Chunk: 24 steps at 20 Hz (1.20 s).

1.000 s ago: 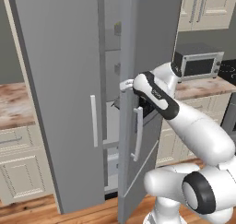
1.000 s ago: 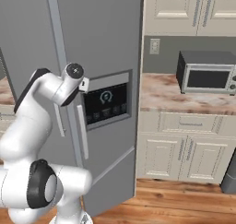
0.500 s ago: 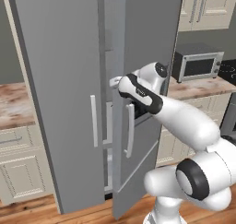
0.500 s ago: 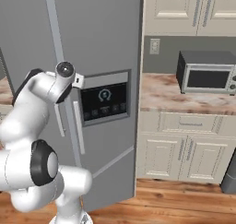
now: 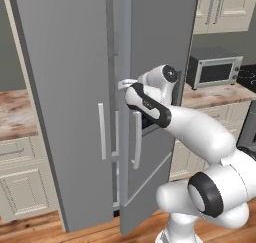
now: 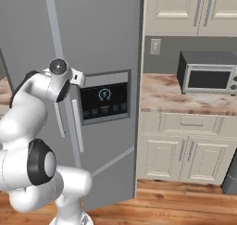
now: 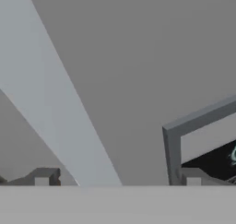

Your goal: Store the hot dog in the freezer for long-term storage. Close the freezer door after placing the cooked food.

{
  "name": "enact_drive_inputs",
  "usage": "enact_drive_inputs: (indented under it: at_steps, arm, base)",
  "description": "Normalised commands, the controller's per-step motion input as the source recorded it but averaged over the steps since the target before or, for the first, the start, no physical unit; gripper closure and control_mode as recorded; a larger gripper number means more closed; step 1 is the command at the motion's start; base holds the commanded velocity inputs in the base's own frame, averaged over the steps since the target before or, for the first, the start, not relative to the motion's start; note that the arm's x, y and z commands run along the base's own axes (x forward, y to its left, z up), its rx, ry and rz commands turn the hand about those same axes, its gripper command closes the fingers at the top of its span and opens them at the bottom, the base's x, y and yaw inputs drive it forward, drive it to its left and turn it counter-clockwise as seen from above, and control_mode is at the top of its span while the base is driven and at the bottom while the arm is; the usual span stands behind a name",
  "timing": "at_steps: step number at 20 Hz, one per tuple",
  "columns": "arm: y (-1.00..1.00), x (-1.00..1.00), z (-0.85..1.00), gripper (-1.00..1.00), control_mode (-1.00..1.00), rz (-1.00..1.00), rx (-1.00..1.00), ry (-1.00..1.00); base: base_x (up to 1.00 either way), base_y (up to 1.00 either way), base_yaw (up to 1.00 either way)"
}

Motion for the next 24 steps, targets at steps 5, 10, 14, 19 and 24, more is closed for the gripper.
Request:
enact_drive_inputs:
  at_steps: [5,10,14,19,24]
  arm:
    - [-0.08,-0.21,0.87,-1.0,-1.0,-0.06,-0.02,0.0]
    - [-0.27,0.01,0.05,-1.0,-1.0,-0.07,-0.04,-0.1]
    - [-0.46,0.03,0.0,-1.0,-1.0,-0.03,-0.02,0.0]
    - [-0.05,0.02,-0.03,-1.0,-1.0,0.0,0.0,-0.01]
    - [0.0,0.35,-0.06,-1.0,-1.0,0.01,0.0,-0.08]
  base:
    - [0.0,0.0,0.0]
    - [0.0,0.0,0.0]
    - [0.0,0.0,0.0]
    - [0.0,0.0,0.0]
    - [0.0,0.0,0.0]
